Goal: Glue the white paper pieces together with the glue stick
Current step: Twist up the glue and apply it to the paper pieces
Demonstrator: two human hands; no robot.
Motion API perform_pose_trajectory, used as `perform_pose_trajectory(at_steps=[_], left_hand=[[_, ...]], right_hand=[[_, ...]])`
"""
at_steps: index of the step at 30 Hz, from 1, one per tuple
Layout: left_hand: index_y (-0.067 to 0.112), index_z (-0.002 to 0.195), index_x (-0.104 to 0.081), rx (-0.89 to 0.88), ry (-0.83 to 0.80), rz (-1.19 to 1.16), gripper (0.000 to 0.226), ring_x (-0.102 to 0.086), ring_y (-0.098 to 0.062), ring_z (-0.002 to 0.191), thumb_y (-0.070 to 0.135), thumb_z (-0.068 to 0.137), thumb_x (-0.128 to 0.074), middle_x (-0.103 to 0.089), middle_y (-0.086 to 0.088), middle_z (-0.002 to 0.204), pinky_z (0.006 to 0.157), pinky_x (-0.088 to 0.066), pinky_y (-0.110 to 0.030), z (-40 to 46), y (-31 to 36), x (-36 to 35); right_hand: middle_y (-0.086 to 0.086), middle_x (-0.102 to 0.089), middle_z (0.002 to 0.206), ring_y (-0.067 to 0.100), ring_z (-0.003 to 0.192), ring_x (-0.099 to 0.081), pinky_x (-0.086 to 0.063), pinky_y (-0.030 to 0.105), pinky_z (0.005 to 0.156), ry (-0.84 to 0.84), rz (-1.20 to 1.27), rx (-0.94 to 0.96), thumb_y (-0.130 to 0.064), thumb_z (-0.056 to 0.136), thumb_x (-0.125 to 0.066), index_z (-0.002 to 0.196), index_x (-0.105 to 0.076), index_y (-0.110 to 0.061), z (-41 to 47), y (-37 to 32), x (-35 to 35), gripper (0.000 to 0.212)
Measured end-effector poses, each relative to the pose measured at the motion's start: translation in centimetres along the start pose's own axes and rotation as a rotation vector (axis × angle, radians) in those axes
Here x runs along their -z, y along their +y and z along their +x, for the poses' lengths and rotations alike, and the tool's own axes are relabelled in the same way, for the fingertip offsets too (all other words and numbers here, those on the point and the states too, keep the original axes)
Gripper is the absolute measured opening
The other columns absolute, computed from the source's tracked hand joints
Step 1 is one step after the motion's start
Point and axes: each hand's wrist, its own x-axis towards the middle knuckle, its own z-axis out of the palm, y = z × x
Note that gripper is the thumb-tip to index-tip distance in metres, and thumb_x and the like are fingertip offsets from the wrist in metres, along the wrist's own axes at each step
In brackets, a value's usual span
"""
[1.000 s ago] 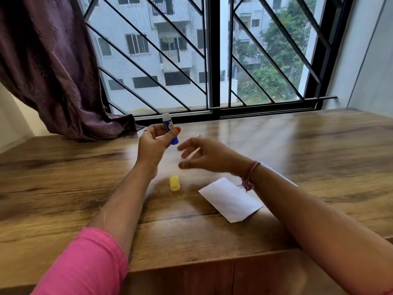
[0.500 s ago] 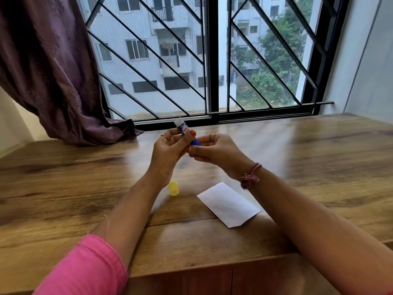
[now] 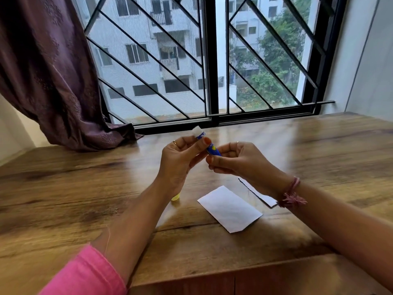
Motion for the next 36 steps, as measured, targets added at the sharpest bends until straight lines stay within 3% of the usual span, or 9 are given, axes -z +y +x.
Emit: perform_pose_trajectory(at_steps=[6,15,19,23,31,36], left_hand=[[0.013,0.083,-0.078,0.038,-0.046,0.045,0.019,-0.073,-0.020,0.079,0.022,0.066,-0.081,-0.076,-0.008,0.084,0.070,-0.056,-0.024,-0.5,-0.3,-0.6],[0.013,0.084,-0.077,0.095,-0.036,0.018,0.021,-0.071,-0.015,0.074,0.028,0.069,-0.081,-0.075,-0.005,0.082,0.064,-0.056,-0.023,-0.5,0.2,-1.0],[0.013,0.082,-0.077,0.085,0.016,0.035,0.026,-0.072,-0.019,0.074,0.031,0.064,-0.083,-0.075,-0.008,0.081,0.063,-0.056,-0.022,-0.6,0.3,-1.0],[0.012,0.086,-0.077,0.072,0.034,0.065,0.030,-0.072,-0.023,0.080,0.030,0.064,-0.084,-0.075,-0.011,0.085,0.068,-0.056,-0.023,-0.6,0.2,-1.1],[0.016,0.081,-0.078,0.079,0.038,0.035,0.022,-0.072,-0.016,0.079,0.031,0.065,-0.082,-0.076,-0.006,0.084,0.070,-0.056,-0.023,-0.5,0.3,-1.0],[0.016,0.080,-0.078,0.070,0.060,0.060,0.019,-0.072,-0.016,0.079,0.029,0.066,-0.080,-0.076,-0.007,0.085,0.067,-0.056,-0.021,-0.6,0.2,-1.2]], right_hand=[[0.013,-0.073,0.088,0.017,0.081,-0.071,-0.055,0.020,0.071,-0.057,0.105,-0.048,-0.022,0.070,-0.073,0.099,-0.068,-0.003,-1.5,0.7,0.2,0.035],[0.015,-0.073,0.089,0.016,0.080,-0.072,-0.058,0.022,0.071,-0.195,0.535,-0.252,-0.022,0.077,-0.064,0.096,-0.071,0.000,-1.8,0.4,-0.1,0.030],[0.015,-0.071,0.096,0.017,0.087,-0.070,-0.056,0.022,0.074,-0.102,0.481,-0.160,-0.014,0.074,-0.071,0.111,-0.062,0.003,-1.8,1.0,-0.8,0.042],[0.017,-0.074,0.092,0.022,0.083,-0.072,-0.057,0.023,0.070,0.007,0.449,-0.108,-0.016,0.069,-0.073,0.104,-0.057,0.000,-2.0,1.5,-1.2,0.042],[0.012,-0.075,0.085,0.018,0.081,-0.072,-0.056,0.021,0.066,-0.032,0.415,-0.117,-0.041,0.084,-0.053,0.101,-0.061,-0.003,-1.9,1.9,-2.0,0.042],[0.011,-0.074,0.082,0.016,0.073,-0.071,-0.056,0.021,0.060,-0.051,0.491,-0.216,-0.044,0.093,-0.043,0.098,-0.064,-0.004,-1.8,2.0,-1.9,0.046]])
